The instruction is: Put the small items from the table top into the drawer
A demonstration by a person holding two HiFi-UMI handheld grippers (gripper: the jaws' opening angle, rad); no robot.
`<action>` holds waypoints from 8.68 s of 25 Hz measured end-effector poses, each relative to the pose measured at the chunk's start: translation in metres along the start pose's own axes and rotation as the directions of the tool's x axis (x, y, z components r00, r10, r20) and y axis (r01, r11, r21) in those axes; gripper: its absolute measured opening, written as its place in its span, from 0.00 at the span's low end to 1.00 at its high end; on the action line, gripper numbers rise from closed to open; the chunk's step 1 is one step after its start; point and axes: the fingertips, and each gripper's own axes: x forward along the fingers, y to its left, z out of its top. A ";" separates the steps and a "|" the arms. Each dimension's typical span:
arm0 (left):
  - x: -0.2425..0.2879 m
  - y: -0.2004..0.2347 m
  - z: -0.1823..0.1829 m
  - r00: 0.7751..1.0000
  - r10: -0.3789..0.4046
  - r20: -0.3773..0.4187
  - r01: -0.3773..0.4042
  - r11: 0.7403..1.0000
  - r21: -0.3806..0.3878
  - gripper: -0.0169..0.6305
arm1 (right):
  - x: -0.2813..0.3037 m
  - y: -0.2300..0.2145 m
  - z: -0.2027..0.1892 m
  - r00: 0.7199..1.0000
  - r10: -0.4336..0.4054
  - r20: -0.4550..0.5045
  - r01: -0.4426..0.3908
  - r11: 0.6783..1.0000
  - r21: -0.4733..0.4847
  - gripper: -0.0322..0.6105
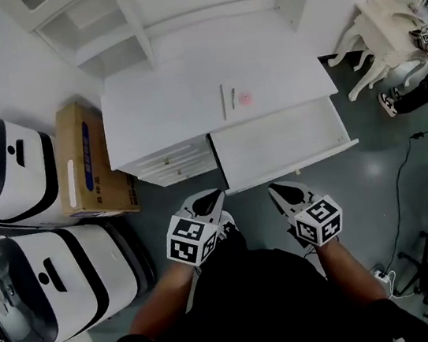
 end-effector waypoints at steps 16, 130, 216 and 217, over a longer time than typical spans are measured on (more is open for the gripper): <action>0.038 0.070 0.031 0.997 -0.068 -0.028 0.070 0.996 0.060 0.04 | 0.064 -0.040 0.038 0.993 -0.115 -0.011 0.116 0.993 0.014 0.10; 0.070 0.117 -0.003 0.960 0.244 -0.141 -0.272 0.931 -0.245 0.04 | 0.264 -0.131 -0.107 0.811 0.015 -0.585 -0.449 0.657 -0.606 0.10; 0.088 0.078 0.056 0.990 0.142 -0.001 -0.141 0.980 -0.140 0.04 | 0.103 -0.127 0.065 0.995 0.055 -0.083 -0.056 0.998 -0.018 0.10; 0.088 0.079 0.055 0.990 0.144 -0.004 -0.143 0.980 -0.142 0.04 | 0.105 -0.127 0.065 0.995 0.056 -0.087 -0.058 0.998 -0.021 0.10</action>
